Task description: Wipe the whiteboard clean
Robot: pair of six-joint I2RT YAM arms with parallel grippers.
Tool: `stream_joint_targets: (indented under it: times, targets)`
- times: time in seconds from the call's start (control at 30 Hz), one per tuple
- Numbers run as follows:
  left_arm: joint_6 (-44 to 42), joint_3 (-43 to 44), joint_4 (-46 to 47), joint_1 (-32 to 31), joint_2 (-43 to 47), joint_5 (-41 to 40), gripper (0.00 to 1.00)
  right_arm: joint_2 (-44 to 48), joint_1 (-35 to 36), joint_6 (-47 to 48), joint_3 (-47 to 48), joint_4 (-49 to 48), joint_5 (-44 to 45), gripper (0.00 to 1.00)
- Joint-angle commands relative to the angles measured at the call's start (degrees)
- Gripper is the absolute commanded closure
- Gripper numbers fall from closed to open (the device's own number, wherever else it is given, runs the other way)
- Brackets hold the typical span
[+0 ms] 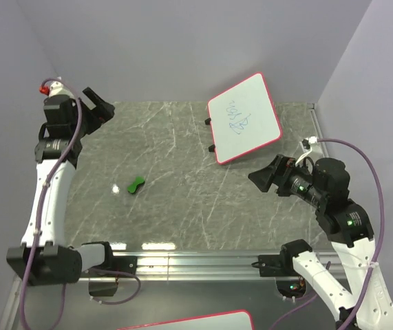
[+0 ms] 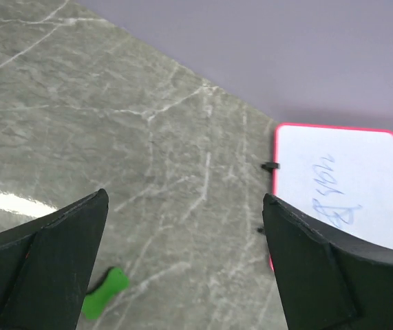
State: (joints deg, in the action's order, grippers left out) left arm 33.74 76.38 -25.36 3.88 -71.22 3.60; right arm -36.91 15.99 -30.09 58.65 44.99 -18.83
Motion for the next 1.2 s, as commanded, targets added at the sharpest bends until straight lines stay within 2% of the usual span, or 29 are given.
stream_joint_targets:
  times: [0.0,0.03,0.07,0.17,0.23,0.33,0.47,0.63,0.77,0.93,1.17]
  targets:
    - [3.4,-0.7,-4.6,-0.1,4.7,3.4,0.01,-0.2,0.4,0.3,4.3,-3.1,-0.2,0.00]
    - [3.2,-1.9,-4.6,-0.1,4.6,5.9,0.01,-0.9,0.4,0.0,4.7,-3.4,-0.3,0.00]
    - [2.7,-2.4,-4.3,-0.1,4.1,11.9,0.01,-1.3,0.4,-0.2,5.1,-3.7,-0.5,0.00]
    - [4.8,-4.6,-2.9,-1.2,4.9,16.0,0.01,-4.0,0.4,-0.1,7.3,-3.7,1.8,0.00]
    - [6.0,-5.1,-2.7,-2.9,5.4,13.9,0.01,-8.0,0.4,-0.1,10.4,-2.3,5.6,0.00]
    - [5.2,-5.1,-3.5,-3.6,4.6,15.2,0.01,-15.7,-0.2,0.1,16.7,-0.8,8.0,0.00]
    - [-0.5,-2.6,-10.0,-7.6,1.4,9.9,0.01,-28.1,-6.1,-1.9,27.5,1.8,8.0,0.01]
    - [-3.2,-4.7,-16.6,-10.7,-0.1,-0.1,0.01,-45.2,-13.9,-3.6,45.7,7.9,9.8,0.04]
    - [-6.4,-11.1,-18.1,-11.1,-0.9,0.5,0.01,-55.9,-17.2,-1.0,60.7,12.5,12.5,0.04]
    - [-6.7,-18.9,-14.2,-11.2,-0.8,2.4,0.01,-64.4,-18.5,1.1,66.0,11.4,9.0,0.04]
    - [-7.9,-19.6,-15.7,-11.2,-7.5,-0.6,0.01,-73.6,-18.9,2.0,68.9,9.3,4.6,0.04]
